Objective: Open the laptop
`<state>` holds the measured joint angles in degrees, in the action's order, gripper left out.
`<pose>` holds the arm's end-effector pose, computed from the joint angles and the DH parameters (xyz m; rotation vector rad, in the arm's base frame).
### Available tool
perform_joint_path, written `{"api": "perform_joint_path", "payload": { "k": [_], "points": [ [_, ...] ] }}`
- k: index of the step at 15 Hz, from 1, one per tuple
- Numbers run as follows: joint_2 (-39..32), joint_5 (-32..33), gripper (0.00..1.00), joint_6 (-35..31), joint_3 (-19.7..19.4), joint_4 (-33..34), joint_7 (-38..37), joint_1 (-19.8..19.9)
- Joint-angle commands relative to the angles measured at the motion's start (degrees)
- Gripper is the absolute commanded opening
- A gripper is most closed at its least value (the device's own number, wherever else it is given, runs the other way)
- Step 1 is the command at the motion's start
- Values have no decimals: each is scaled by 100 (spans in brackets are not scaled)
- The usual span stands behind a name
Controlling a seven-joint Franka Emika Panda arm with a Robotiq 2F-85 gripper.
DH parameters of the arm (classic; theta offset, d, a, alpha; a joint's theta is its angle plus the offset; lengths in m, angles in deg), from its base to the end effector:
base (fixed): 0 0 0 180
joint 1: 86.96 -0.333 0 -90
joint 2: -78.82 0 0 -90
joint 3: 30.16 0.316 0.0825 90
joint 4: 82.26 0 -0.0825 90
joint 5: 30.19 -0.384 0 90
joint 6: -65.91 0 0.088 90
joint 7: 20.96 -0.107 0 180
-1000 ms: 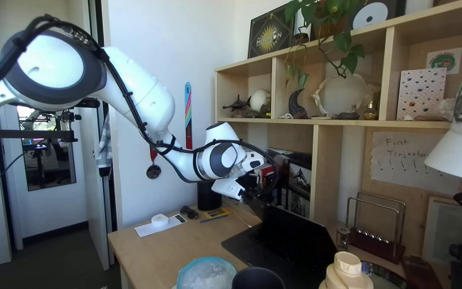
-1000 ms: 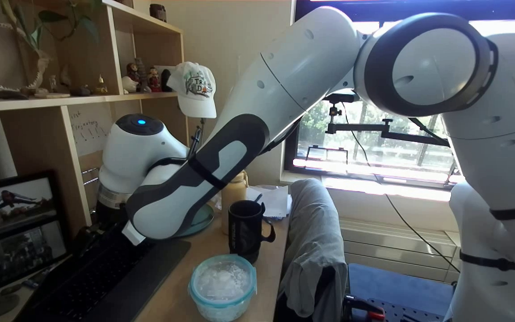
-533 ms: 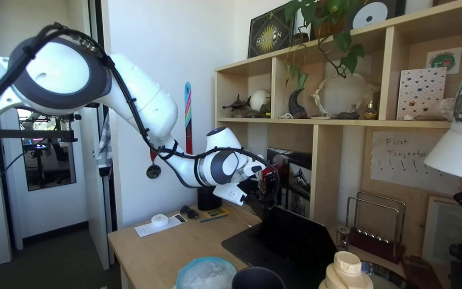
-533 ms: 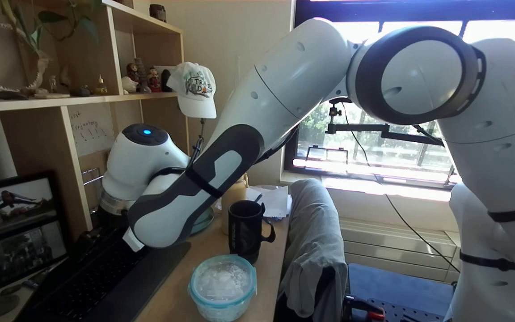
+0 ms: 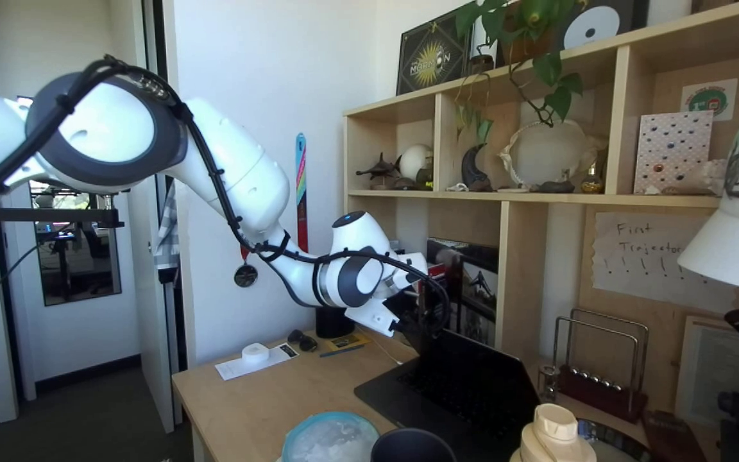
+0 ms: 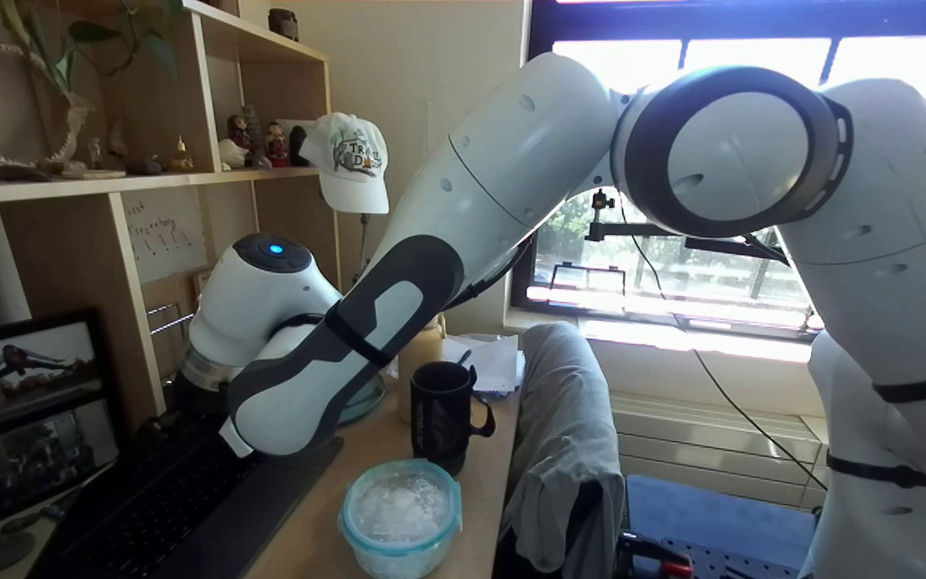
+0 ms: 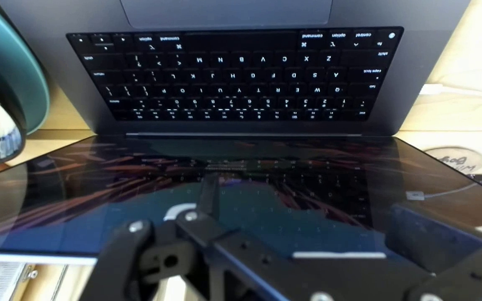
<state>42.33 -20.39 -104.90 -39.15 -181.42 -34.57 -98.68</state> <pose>0.7120 0.0633 0.2869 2.9213 0.0447 0.9504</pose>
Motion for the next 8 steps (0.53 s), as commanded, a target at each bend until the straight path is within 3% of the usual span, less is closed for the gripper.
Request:
{"api": "perform_joint_path", "payload": {
  "k": [1,8],
  "points": [
    [-438,-142,100,-241,-14,487,129,44],
    [-675,-121,100,-365,-24,1001,209,24]
  ]
}}
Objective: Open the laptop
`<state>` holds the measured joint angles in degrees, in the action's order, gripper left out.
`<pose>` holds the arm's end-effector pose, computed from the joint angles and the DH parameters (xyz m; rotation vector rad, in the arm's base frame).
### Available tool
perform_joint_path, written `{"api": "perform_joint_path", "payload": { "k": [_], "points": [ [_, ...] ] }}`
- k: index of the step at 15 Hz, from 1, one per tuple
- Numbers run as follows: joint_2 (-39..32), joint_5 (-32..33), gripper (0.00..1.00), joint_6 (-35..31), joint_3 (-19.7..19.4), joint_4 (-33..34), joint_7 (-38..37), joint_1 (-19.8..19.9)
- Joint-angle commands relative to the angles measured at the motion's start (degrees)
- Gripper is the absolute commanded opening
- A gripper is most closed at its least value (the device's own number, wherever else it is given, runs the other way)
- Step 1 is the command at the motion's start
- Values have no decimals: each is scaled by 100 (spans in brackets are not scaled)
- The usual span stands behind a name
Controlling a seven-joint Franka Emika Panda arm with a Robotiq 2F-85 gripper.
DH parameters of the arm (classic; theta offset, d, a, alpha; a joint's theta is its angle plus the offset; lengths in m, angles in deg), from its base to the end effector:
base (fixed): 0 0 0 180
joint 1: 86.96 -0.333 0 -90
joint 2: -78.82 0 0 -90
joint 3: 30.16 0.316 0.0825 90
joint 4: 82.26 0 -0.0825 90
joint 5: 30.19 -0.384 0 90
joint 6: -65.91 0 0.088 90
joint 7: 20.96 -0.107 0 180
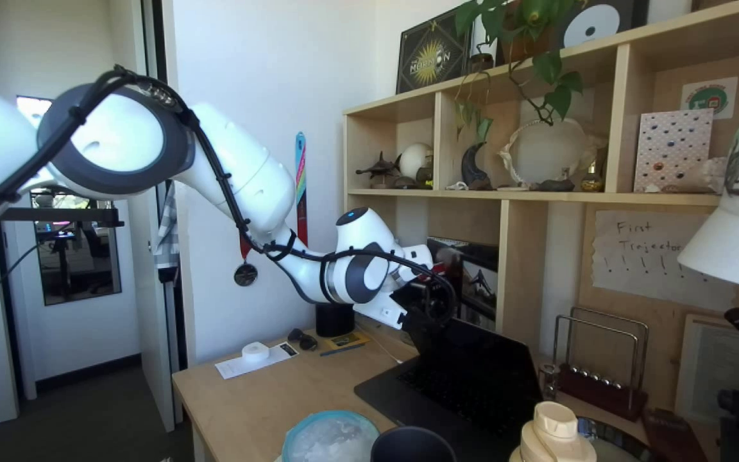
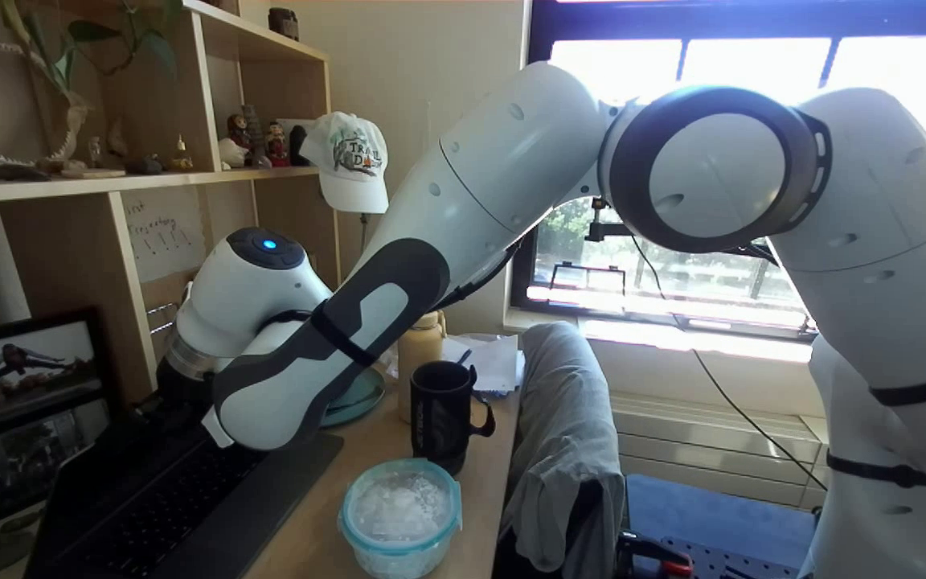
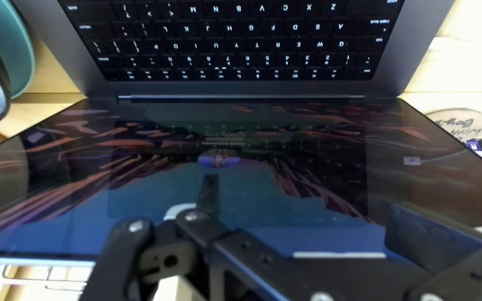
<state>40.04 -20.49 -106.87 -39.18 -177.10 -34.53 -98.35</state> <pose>0.7297 0.0644 0.2977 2.8924 0.0501 1.0525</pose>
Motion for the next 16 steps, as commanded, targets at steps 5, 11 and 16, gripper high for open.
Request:
{"api": "perform_joint_path", "payload": {
  "k": [5,11,16],
  "points": [
    [-747,-111,100,-140,22,1009,327,33],
    [-968,-110,100,-180,-22,1372,328,31],
    [-1082,-106,100,-189,-34,1591,333,30]
  ]
}}
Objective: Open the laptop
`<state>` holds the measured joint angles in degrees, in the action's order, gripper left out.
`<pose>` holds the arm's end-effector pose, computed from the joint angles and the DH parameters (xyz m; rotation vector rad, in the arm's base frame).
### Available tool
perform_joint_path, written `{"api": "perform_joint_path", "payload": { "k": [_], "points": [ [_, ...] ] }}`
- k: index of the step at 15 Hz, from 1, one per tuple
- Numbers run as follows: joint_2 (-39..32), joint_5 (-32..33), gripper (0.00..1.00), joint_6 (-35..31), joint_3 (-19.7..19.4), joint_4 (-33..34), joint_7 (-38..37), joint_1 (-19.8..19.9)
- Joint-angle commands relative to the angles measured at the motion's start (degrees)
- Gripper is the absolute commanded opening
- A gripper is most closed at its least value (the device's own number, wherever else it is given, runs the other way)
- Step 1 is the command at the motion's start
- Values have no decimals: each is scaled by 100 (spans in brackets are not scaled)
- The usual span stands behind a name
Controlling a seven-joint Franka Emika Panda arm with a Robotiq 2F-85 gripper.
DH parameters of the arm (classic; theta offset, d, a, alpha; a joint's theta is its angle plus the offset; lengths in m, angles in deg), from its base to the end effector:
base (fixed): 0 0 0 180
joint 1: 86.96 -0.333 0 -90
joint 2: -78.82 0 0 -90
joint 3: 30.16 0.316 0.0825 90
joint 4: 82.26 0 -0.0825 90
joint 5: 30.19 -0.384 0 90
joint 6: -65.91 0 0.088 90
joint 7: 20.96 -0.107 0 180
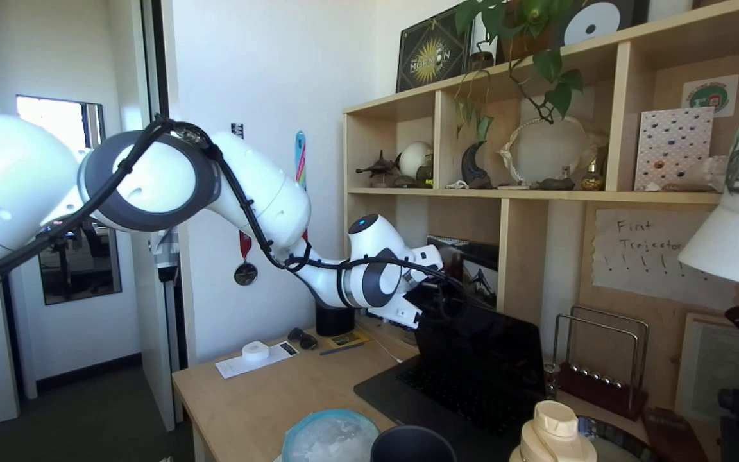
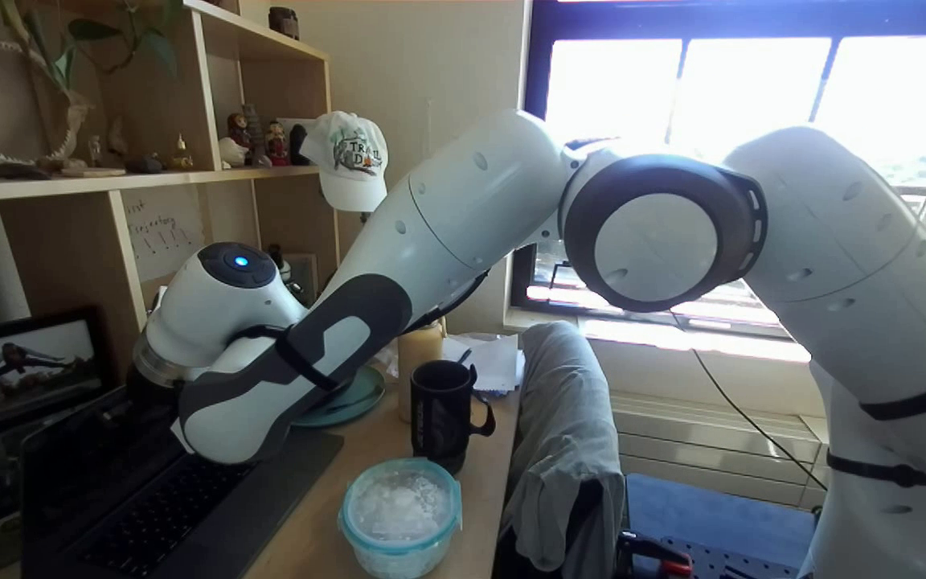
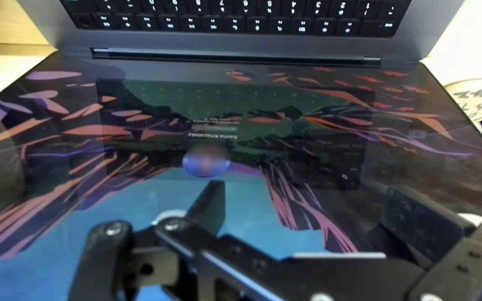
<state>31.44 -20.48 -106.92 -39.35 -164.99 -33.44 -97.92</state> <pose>0.7689 0.0704 0.2861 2.8406 0.1007 1.1369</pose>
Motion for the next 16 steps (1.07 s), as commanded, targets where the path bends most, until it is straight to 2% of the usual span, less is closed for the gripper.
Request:
{"api": "perform_joint_path", "payload": {
  "k": [1,16],
  "points": [
    [-240,-105,100,-183,-19,422,226,-12],
    [-430,-106,100,-34,13,940,328,-16]
  ]
}}
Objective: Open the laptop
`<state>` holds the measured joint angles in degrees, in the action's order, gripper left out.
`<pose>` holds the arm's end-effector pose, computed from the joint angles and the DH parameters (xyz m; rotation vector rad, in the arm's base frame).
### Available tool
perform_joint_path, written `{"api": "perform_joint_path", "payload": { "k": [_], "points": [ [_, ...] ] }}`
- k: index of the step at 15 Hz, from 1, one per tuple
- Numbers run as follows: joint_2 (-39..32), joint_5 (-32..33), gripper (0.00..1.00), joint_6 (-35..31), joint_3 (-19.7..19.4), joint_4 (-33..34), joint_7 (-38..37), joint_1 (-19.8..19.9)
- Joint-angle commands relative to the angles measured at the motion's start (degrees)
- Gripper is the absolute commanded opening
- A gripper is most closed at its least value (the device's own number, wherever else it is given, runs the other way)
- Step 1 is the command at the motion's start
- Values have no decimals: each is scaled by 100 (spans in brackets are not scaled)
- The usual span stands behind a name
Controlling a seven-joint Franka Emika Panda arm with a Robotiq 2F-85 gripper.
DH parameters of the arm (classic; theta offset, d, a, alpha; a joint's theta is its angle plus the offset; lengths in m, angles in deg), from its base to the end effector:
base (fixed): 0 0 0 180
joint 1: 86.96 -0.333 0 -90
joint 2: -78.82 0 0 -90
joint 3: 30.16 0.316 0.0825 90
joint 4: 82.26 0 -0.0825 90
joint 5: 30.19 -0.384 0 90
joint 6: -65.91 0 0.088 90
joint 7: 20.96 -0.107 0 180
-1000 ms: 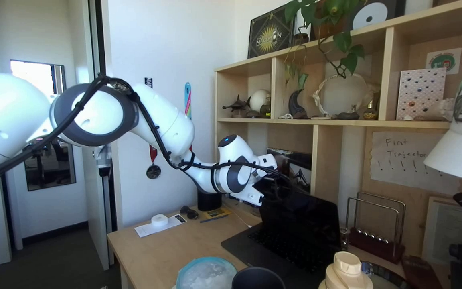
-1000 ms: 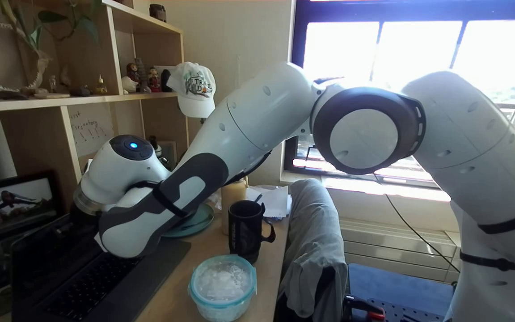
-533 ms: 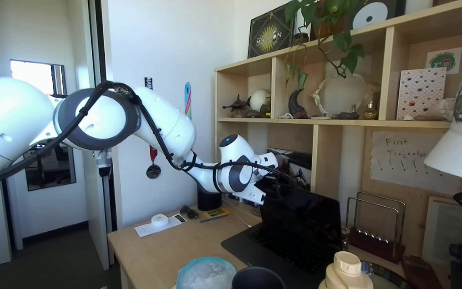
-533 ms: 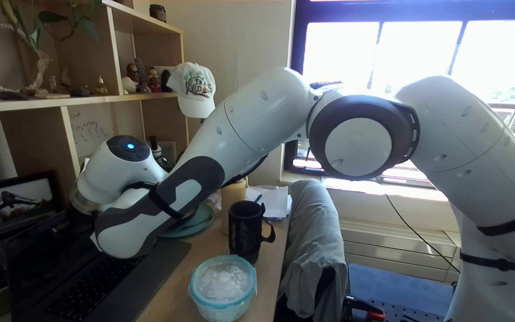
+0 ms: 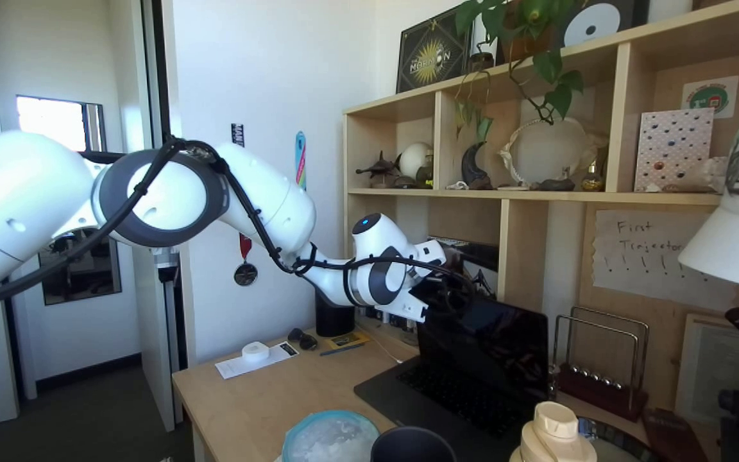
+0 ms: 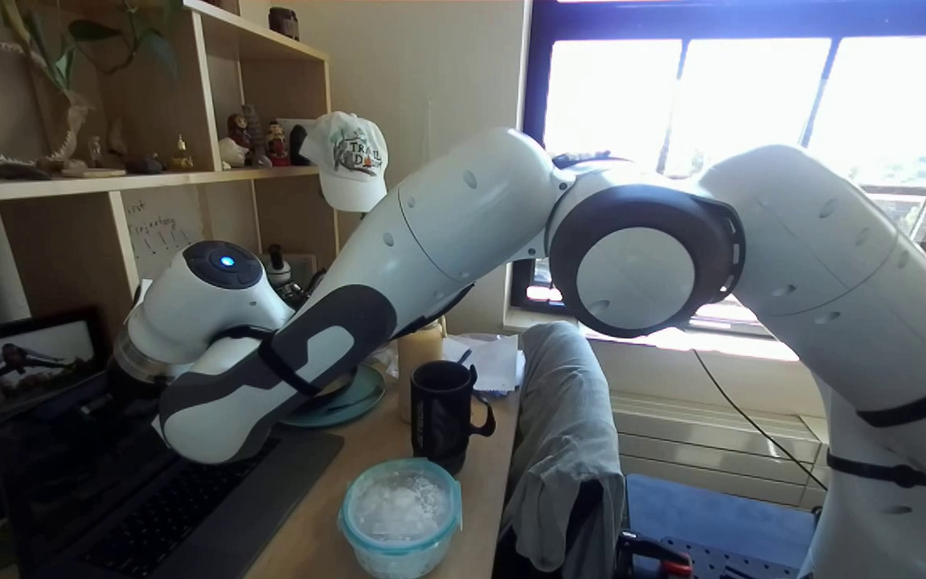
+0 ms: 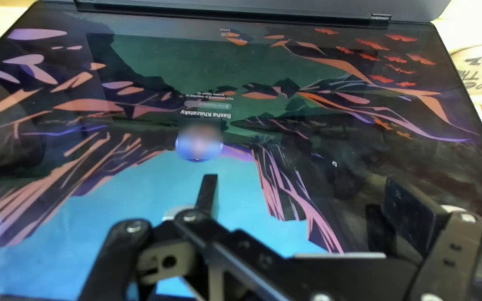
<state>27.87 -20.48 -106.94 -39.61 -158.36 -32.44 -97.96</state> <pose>0.7876 0.0767 0.2941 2.7986 0.1416 1.2093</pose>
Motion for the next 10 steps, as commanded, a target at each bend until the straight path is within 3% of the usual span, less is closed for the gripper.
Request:
{"api": "perform_joint_path", "payload": {
  "k": [1,6,10],
  "points": [
    [-2,-130,100,23,56,203,203,-22],
    [417,-175,100,150,270,-195,257,-10],
    [986,-187,100,934,463,-513,254,-54]
  ]
}}
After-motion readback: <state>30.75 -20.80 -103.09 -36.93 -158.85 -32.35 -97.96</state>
